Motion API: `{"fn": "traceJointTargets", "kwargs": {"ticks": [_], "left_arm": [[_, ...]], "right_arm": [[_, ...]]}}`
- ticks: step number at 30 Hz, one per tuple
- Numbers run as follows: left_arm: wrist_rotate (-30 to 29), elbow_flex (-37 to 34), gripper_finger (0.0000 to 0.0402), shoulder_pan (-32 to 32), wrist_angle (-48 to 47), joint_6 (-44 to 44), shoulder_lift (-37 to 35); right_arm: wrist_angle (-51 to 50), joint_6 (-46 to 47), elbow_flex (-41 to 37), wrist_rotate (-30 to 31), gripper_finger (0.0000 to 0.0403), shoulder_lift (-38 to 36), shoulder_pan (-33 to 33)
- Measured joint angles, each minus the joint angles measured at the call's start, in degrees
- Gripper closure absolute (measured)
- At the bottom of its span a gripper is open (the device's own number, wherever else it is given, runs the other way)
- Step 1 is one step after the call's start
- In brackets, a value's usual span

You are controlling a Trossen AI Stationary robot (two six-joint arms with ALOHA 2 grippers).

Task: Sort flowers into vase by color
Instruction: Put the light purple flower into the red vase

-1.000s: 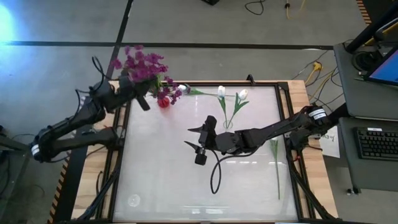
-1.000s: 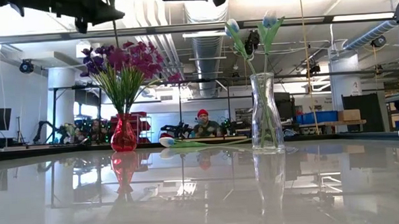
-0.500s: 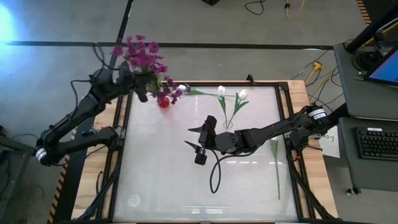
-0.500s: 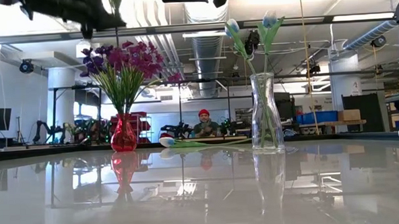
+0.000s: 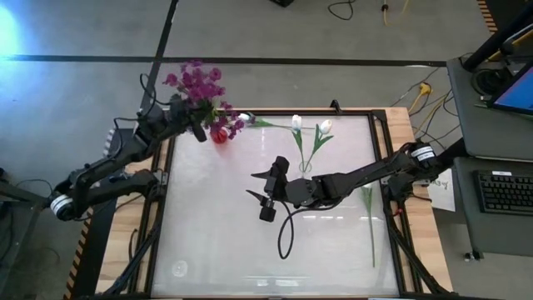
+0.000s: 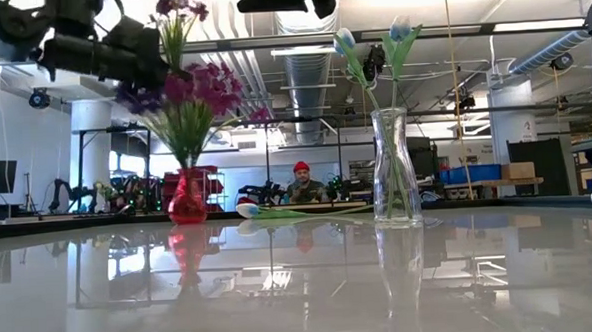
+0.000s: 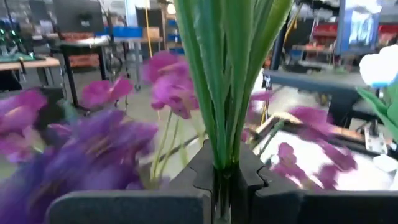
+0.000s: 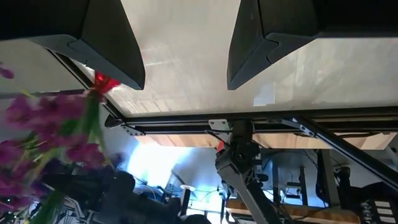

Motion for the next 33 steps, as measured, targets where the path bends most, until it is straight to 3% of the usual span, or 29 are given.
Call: {"fn": "traceJointTargets", "kwargs": {"ticks": [3, 10, 22, 27, 33], "left_arm": [[-0.64, -2.96, 0.0401, 0.0, 4.89, -1.33, 0.25], [-2.99, -4.23, 0.0401, -0.01, 5.33, -1.96, 1.22], [-0.5, 3.58, 0.0401, -0.06, -5.61, -1.73, -1.18], [0.98, 5.33, 0.0401, -0.1, -9.65, -1.34, -3.56], [1.94, 5.33, 0.0401, -0.12, -9.77, -1.34, -6.32]], "right_arm": [[0.04, 0.0, 0.0, 0.0, 0.0181, 0.0, -0.02], [0.23, 0.58, 0.0, 0.02, 0.0181, 0.0, -0.11], [-0.68, 0.99, 0.0, 0.15, 0.0181, 0.0, -0.27], [-8.8, 3.45, 2.2, 5.96, 0.0181, -3.25, -0.7], [-11.07, 3.58, 9.81, -2.79, 0.0181, -5.96, -3.73]]}}
